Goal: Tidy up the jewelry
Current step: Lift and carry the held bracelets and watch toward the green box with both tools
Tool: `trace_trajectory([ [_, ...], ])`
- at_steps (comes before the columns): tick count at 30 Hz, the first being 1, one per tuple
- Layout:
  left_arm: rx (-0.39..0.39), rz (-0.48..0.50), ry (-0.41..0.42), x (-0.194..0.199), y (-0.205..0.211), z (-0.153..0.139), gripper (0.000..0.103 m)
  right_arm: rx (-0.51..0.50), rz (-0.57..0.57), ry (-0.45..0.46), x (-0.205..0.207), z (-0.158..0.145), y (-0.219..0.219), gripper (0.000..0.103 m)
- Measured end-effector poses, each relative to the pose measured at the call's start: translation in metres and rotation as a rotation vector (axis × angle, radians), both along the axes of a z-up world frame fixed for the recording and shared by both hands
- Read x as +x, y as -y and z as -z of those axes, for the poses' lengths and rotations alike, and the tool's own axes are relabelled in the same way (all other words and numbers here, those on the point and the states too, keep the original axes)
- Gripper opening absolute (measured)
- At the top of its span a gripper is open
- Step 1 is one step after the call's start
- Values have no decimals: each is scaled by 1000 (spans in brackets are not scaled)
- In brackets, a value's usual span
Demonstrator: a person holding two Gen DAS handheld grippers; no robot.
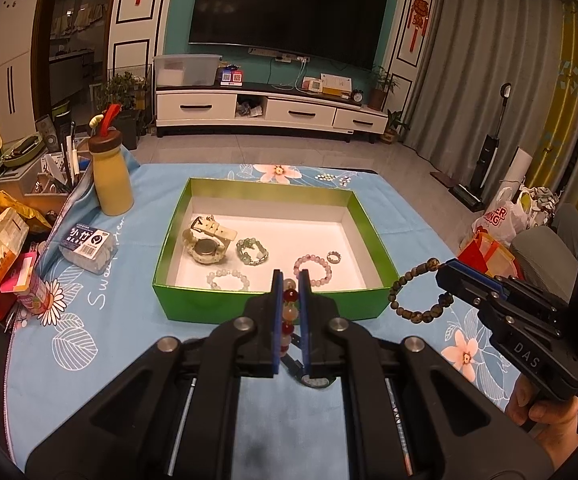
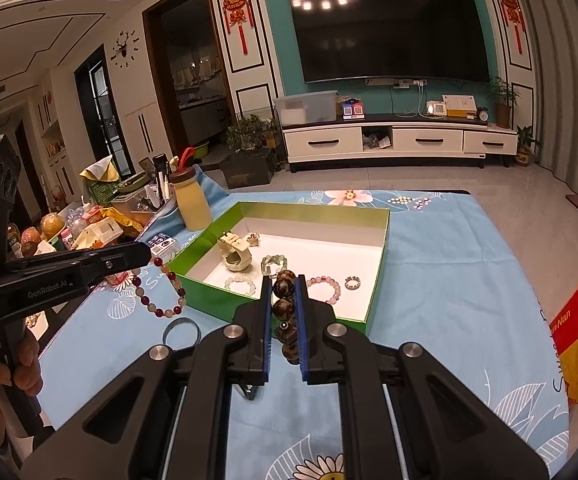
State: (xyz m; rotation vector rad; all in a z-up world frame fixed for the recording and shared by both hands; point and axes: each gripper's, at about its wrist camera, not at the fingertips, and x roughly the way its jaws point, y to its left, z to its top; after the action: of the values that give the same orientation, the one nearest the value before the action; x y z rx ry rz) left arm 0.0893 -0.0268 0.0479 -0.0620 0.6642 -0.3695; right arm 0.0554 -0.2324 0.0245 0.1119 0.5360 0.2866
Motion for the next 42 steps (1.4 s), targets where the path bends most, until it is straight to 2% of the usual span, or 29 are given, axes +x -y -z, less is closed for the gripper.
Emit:
trace_trajectory([
  [42, 1, 29, 40, 12, 11, -18, 7, -5, 0, 20, 9, -11, 0, 11],
])
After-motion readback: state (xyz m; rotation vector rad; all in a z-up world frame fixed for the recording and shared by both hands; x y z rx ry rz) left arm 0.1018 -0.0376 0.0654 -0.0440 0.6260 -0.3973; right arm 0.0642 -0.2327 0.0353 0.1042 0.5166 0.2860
